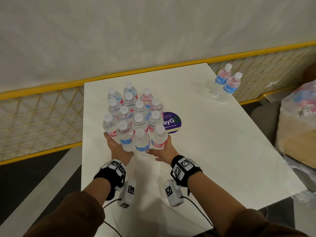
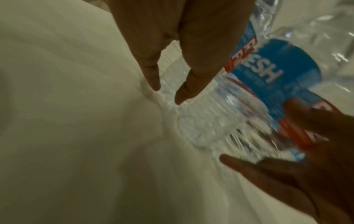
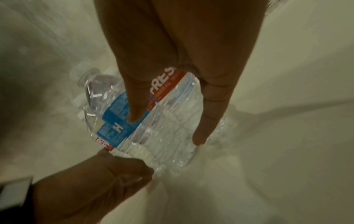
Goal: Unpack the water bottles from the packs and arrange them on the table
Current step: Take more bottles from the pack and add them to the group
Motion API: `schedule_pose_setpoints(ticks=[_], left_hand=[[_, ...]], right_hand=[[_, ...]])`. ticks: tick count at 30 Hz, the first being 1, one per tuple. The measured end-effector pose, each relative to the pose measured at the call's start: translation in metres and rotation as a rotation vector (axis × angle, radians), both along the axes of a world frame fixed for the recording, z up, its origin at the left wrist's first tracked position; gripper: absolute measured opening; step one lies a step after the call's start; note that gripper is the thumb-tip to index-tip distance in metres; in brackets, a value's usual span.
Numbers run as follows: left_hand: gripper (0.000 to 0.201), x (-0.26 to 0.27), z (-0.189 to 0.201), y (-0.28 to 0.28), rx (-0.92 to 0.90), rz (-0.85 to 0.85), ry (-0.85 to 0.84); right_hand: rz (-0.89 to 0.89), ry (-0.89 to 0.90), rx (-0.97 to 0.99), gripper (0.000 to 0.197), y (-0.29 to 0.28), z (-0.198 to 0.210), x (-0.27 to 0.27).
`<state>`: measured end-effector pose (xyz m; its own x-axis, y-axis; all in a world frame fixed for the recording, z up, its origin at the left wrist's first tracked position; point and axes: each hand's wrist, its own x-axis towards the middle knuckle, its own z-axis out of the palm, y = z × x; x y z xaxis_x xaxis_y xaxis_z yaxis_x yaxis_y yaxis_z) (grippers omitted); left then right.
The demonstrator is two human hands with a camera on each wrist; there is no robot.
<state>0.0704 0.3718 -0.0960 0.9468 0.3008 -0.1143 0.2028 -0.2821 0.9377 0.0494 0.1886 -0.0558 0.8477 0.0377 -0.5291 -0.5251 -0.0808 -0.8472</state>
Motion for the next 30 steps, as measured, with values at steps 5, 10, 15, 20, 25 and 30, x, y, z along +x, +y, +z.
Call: schedule_pose_setpoints(ticks=[5, 10, 15, 20, 25, 30], left_hand=[[0.16, -0.023, -0.002, -0.019, 0.226, -0.114, 0.109], [0.145, -0.018, 0.017, -0.033, 0.3, -0.131, 0.16], [0.143, -0.019, 0.02, -0.029, 0.319, -0.103, 0.206], [0.116, -0.04, 0.032, -0.056, 0.244, 0.062, 0.473], [0.071, -0.062, 0.034, -0.105, 0.01, -0.107, 0.697], [0.015, -0.054, 0.074, -0.199, -0.012, -0.572, 0.484]], right_hand=[[0.102, 0.011, -0.039, 0.097, -0.014, 0.002, -0.003], [0.164, 0.031, -0.041, 0.085, -0.008, 0.005, 0.0], [0.167, -0.007, -0.111, 0.077, -0.011, 0.0, -0.008], [0.005, 0.099, 0.021, 0.061, -0.056, -0.002, -0.026], [-0.115, 0.145, -0.033, 0.032, -0.145, 0.0, -0.068], [-0.413, 0.168, -0.094, 0.027, -0.242, -0.005, -0.109]])
